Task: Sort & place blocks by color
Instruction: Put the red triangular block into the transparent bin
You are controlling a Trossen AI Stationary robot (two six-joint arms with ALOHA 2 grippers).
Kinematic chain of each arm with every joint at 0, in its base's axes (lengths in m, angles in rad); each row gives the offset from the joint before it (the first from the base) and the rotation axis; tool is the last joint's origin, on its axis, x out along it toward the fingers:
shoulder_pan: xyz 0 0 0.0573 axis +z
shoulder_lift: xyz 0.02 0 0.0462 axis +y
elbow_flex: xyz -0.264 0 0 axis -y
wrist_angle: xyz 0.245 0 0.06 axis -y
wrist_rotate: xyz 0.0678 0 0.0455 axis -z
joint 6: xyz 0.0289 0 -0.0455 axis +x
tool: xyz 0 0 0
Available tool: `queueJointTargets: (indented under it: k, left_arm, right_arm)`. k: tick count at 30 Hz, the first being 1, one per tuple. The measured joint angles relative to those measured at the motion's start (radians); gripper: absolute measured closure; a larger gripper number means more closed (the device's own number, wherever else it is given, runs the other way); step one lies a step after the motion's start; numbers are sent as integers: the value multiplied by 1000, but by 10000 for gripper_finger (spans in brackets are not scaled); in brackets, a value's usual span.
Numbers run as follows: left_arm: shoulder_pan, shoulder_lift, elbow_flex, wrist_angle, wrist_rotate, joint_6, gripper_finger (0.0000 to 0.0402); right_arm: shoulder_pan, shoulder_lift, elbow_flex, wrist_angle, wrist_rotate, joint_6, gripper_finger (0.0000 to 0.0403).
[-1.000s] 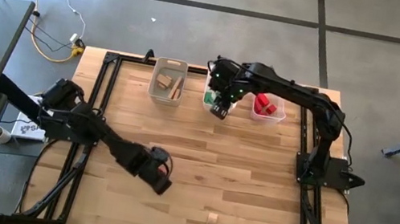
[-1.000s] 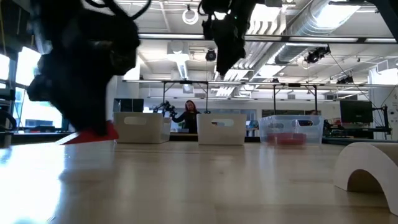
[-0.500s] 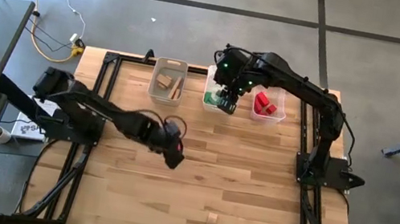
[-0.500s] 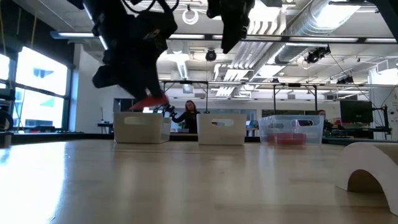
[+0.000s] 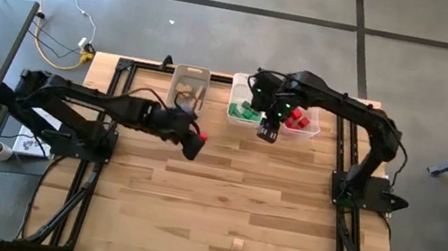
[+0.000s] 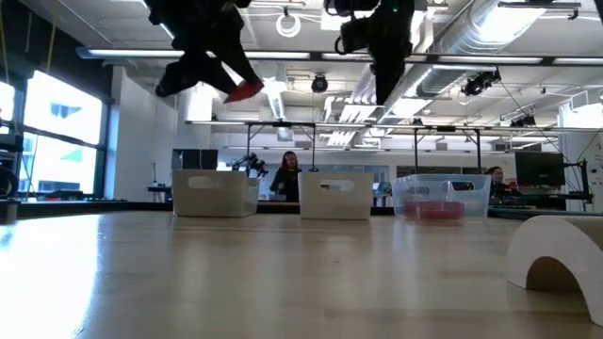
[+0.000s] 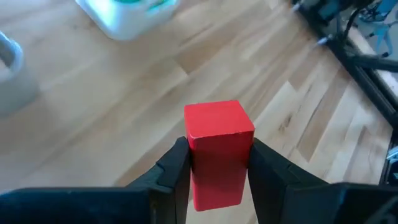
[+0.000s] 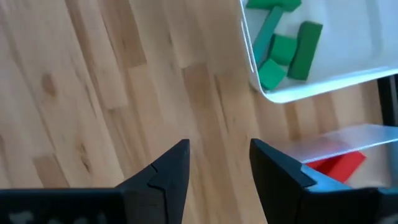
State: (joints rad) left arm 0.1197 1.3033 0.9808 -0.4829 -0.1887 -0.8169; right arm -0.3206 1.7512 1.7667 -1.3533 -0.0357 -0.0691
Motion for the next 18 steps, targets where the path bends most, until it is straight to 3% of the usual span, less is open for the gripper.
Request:
queueJointTargets:
  k: [9, 18]
  left_arm:
    - [90, -66, 0, 82, 38, 123, 302]
    - [167, -70, 0, 291, 184, 226, 302]
  right_arm:
    - [1, -200, -236, 243, -99, 100, 249]
    - [1, -323, -360, 449, -189, 205, 249]
